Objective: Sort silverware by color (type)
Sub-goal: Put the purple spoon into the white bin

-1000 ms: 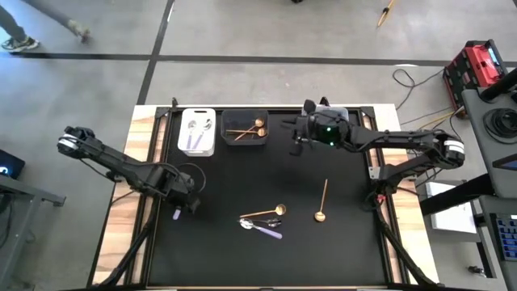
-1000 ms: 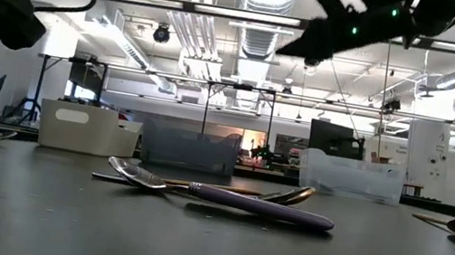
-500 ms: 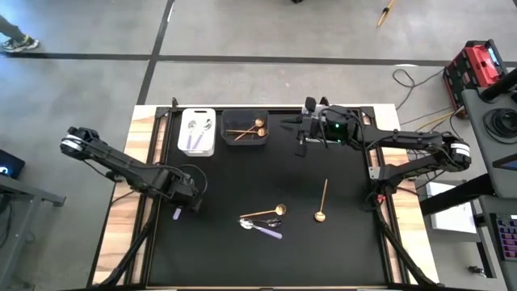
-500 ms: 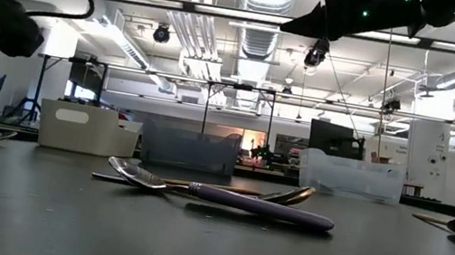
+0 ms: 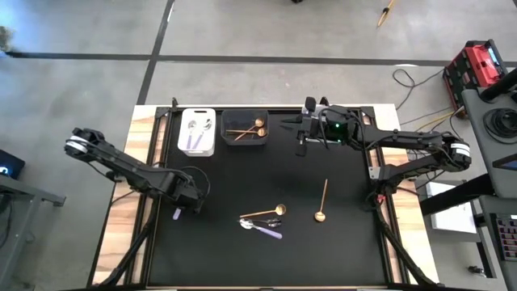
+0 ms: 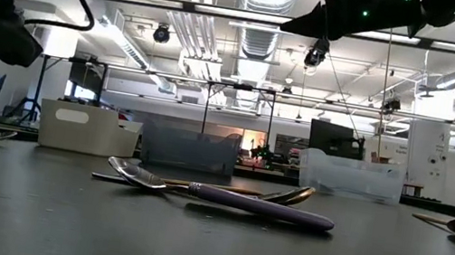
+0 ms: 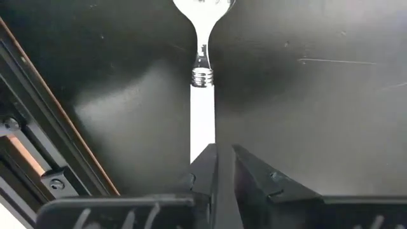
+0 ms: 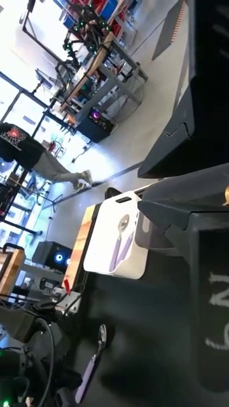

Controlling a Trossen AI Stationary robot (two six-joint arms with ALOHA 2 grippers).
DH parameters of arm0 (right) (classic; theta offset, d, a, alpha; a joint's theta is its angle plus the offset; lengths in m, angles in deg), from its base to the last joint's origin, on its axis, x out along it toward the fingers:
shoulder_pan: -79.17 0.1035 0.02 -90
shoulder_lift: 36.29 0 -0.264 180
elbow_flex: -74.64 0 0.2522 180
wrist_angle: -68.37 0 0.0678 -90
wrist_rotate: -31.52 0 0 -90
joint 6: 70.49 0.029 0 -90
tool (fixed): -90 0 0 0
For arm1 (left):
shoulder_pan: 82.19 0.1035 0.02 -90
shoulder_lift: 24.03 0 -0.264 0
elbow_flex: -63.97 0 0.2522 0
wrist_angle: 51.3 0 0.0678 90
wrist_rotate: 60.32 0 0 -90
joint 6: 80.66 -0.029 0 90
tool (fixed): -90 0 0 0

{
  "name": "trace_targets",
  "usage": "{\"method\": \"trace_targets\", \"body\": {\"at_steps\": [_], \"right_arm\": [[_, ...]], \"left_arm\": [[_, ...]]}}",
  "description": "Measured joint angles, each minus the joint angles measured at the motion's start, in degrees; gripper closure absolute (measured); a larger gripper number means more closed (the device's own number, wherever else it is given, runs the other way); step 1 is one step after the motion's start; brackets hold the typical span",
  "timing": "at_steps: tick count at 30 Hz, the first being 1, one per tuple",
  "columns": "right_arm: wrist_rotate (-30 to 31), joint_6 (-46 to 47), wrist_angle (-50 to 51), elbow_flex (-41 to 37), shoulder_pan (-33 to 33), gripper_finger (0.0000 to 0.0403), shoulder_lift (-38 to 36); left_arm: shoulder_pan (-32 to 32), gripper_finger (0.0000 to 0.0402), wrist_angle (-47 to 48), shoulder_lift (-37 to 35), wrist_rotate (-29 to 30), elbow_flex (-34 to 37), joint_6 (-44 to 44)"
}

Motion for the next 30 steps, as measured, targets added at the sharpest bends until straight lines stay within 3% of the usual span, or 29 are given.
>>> {"method": "trace_targets", "body": {"at_steps": [7,30], "right_arm": [[0.03,0.00,0.00,0.00,-0.02,0.0344,0.00],[0.38,-0.07,0.72,0.00,0.00,0.0344,0.00]], "left_arm": [[0.04,0.0339,0.06,1.89,3.36,0.00,-0.33],[0.04,0.0201,0.38,7.86,6.06,0.00,-0.75]]}}
